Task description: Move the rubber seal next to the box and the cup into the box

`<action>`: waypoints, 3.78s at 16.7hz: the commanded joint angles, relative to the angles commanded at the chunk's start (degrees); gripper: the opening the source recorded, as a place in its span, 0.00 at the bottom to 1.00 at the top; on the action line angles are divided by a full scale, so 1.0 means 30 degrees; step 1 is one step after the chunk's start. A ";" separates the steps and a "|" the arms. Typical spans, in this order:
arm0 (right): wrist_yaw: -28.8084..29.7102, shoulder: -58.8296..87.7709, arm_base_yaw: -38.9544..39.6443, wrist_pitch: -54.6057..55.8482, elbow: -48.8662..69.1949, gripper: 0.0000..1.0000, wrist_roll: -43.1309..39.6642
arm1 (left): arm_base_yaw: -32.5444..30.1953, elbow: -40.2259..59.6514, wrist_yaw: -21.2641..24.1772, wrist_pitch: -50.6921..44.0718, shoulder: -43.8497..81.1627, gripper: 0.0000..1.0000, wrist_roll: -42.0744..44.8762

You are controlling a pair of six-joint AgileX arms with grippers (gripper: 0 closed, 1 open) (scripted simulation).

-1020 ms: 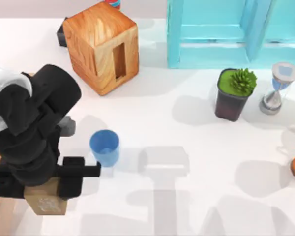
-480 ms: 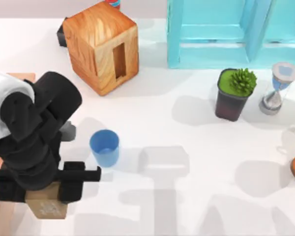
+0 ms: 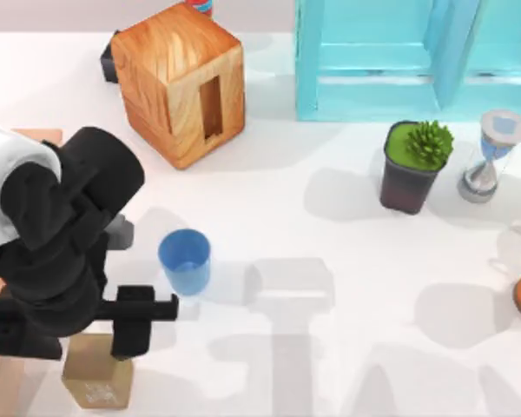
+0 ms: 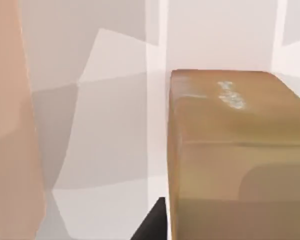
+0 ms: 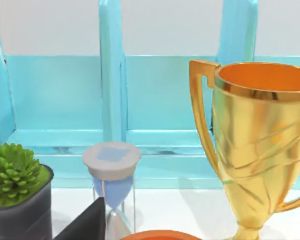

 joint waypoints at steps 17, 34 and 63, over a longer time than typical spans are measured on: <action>0.0000 0.0000 0.0000 0.0000 0.0000 1.00 0.0000 | -0.0137 0.2601 0.0003 -0.2836 -0.0024 1.00 -0.0109; 0.0000 0.0000 0.0000 0.0000 0.0000 1.00 0.0000 | -0.0353 0.7888 0.0015 -0.7390 0.0622 1.00 -0.0373; 0.0000 0.0000 0.0000 0.0000 0.0000 1.00 0.0000 | -0.1403 1.1957 0.0070 0.0119 1.2071 1.00 -0.1329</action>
